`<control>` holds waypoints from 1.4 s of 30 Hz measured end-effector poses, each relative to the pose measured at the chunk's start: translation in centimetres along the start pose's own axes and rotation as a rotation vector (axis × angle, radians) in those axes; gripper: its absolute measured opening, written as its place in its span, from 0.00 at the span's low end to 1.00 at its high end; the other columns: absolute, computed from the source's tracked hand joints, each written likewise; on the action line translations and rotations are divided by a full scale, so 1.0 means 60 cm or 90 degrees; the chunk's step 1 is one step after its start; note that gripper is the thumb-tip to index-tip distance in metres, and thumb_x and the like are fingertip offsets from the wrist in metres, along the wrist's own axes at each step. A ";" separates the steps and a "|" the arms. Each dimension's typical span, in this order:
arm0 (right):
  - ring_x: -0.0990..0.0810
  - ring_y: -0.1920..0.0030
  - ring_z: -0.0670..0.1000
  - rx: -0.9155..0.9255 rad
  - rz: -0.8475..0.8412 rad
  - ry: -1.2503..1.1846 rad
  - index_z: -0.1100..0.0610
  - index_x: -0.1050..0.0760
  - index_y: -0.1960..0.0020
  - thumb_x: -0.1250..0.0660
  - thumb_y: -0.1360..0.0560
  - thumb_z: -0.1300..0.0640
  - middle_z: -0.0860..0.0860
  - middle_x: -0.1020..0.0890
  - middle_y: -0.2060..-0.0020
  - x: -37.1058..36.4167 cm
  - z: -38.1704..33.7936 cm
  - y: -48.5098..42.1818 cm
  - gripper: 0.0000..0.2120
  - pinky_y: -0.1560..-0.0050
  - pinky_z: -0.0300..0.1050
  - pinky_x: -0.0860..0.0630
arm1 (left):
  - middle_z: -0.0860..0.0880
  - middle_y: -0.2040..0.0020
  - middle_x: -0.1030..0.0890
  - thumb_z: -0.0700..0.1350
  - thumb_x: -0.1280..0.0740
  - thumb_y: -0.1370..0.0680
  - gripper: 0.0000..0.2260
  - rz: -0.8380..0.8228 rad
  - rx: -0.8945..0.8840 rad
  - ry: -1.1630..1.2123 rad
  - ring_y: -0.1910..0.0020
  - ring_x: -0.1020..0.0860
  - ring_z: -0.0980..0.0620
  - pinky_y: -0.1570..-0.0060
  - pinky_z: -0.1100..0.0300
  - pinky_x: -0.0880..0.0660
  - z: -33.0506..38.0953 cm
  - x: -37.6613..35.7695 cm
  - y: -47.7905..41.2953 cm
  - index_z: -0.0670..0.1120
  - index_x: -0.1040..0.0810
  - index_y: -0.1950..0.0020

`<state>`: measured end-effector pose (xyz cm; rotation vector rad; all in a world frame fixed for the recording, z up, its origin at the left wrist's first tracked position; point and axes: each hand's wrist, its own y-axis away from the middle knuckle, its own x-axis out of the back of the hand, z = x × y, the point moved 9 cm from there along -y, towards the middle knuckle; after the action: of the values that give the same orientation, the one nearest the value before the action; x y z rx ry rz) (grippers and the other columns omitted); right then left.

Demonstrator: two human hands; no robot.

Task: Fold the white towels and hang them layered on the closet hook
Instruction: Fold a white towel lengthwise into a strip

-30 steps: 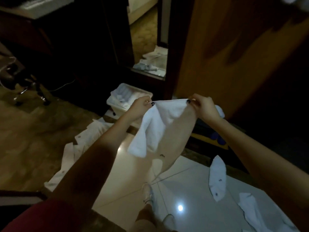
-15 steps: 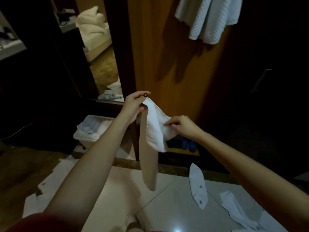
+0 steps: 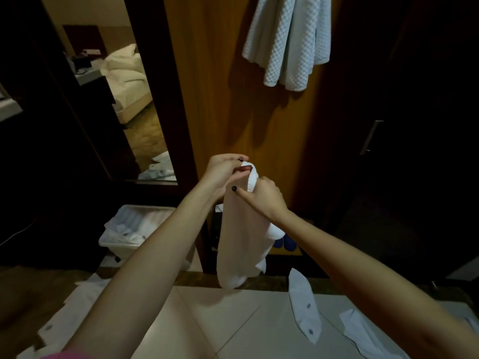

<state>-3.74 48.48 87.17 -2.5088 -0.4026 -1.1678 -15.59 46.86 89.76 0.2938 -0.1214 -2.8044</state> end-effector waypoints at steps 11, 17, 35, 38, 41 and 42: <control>0.30 0.61 0.47 -0.016 -0.029 0.023 0.55 0.33 0.62 0.39 0.21 0.44 0.48 0.31 0.60 0.017 0.061 -0.015 0.17 0.65 0.42 0.38 | 0.43 0.51 0.16 0.34 0.29 0.25 0.10 -0.114 -0.076 -0.226 0.52 0.16 0.54 0.55 0.67 0.21 0.027 -0.005 -0.005 0.42 0.17 0.46; 0.32 0.66 0.48 -0.042 0.034 -0.034 0.60 0.32 0.70 0.39 0.21 0.56 0.51 0.29 0.66 0.053 0.057 -0.034 0.19 0.67 0.43 0.41 | 0.44 0.54 0.16 0.36 0.29 0.25 0.08 -0.122 -0.143 -0.283 0.55 0.17 0.56 0.56 0.69 0.23 0.046 -0.038 -0.002 0.40 0.18 0.46; 0.22 0.61 0.54 0.044 -0.145 -0.035 0.59 0.25 0.62 0.36 0.19 0.51 0.54 0.21 0.61 0.072 0.087 0.008 0.16 0.60 0.49 0.26 | 0.41 0.59 0.16 0.36 0.33 0.22 0.04 -0.033 -0.184 -0.318 0.60 0.15 0.51 0.58 0.64 0.19 0.095 0.036 -0.013 0.41 0.19 0.54; 0.23 0.60 0.50 0.040 -0.141 -0.030 0.57 0.24 0.62 0.33 0.21 0.53 0.51 0.21 0.61 0.099 0.084 -0.002 0.13 0.59 0.46 0.27 | 0.45 0.61 0.16 0.38 0.33 0.21 0.08 -0.050 -0.241 -0.519 0.59 0.16 0.51 0.56 0.57 0.19 0.095 0.046 -0.012 0.48 0.22 0.58; 0.25 0.65 0.46 0.005 -0.183 0.008 0.56 0.23 0.60 0.32 0.22 0.54 0.50 0.21 0.63 0.113 0.092 -0.011 0.10 0.65 0.40 0.30 | 0.49 0.62 0.19 0.41 0.35 0.20 0.08 -0.090 -0.291 -0.730 0.60 0.19 0.50 0.56 0.49 0.24 0.096 0.052 -0.009 0.51 0.27 0.59; 0.27 0.67 0.45 -0.003 -0.185 0.011 0.55 0.23 0.61 0.32 0.22 0.53 0.49 0.22 0.66 0.118 0.094 -0.013 0.10 0.68 0.37 0.31 | 0.49 0.62 0.20 0.41 0.35 0.20 0.09 -0.108 -0.286 -0.725 0.59 0.20 0.49 0.55 0.49 0.26 0.096 0.056 -0.009 0.51 0.27 0.59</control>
<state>4.18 52.35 89.45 -2.5013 -0.7821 -1.2934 -20.14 46.60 94.67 -1.4314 0.2907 -2.6670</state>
